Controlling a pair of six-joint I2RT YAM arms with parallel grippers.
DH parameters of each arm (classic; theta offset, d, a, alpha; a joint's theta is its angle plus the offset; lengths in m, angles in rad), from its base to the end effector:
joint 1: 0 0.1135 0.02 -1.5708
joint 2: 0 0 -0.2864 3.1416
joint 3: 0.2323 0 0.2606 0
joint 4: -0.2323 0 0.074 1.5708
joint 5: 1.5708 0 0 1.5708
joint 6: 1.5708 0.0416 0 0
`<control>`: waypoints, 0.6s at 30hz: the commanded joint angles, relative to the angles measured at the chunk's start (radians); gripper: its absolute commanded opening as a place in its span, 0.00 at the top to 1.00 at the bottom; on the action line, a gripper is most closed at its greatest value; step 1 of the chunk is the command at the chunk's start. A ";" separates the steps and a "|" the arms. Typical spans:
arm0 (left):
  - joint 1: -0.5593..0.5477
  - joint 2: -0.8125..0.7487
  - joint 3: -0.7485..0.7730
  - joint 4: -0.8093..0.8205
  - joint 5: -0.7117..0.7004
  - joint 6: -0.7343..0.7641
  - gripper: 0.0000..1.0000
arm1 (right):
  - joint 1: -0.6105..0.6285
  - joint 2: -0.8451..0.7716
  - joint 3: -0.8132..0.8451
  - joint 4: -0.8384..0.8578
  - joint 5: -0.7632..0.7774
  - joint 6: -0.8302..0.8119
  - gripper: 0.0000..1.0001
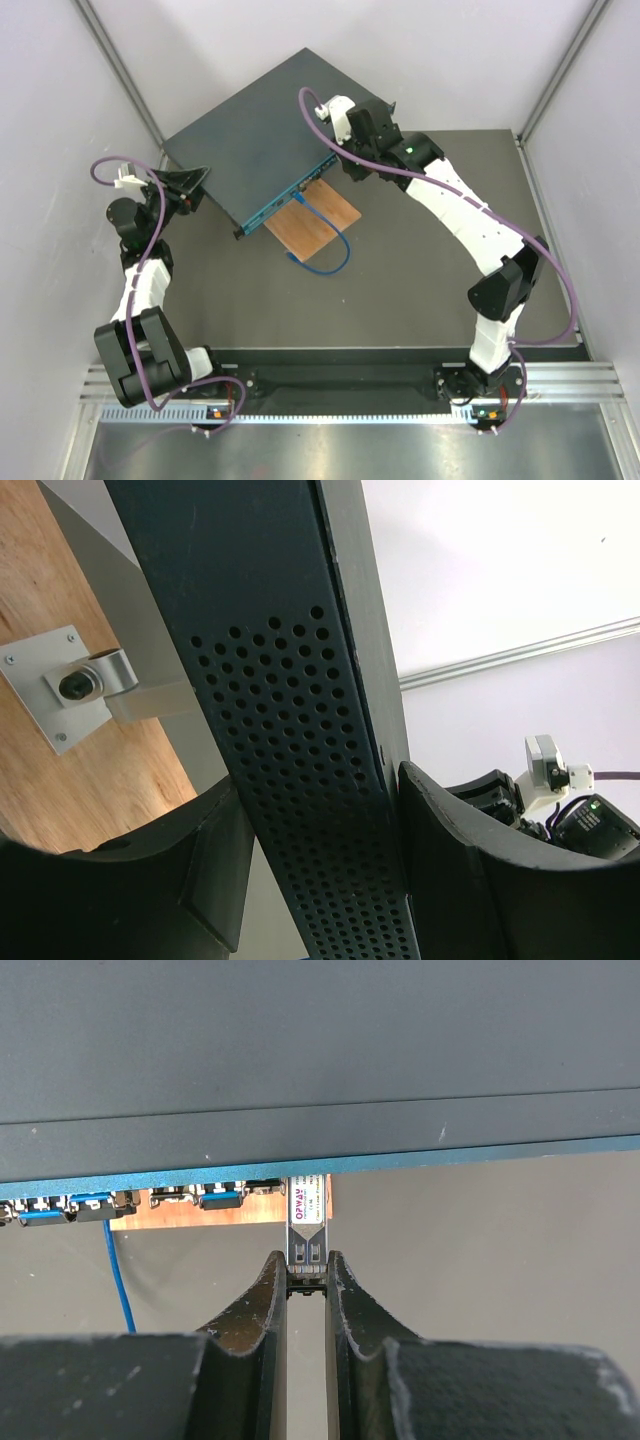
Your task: Insert the plug into the switch port
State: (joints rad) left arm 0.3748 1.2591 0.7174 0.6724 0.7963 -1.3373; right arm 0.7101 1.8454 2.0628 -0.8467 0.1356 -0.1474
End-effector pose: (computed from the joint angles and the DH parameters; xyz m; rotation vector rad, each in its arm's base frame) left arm 0.2739 0.0758 0.3202 -0.6494 1.4985 -1.3262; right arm 0.3263 0.2731 0.4346 -0.8443 2.0298 0.1671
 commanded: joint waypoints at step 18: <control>-0.080 0.010 -0.009 0.023 0.078 0.121 1.00 | 0.081 0.044 0.079 0.528 -0.235 0.023 0.96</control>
State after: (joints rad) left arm 0.3733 1.2591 0.7174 0.6724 0.7914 -1.3380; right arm 0.7101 1.8454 2.0628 -0.8429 0.1276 -0.1612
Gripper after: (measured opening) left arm 0.595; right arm 0.110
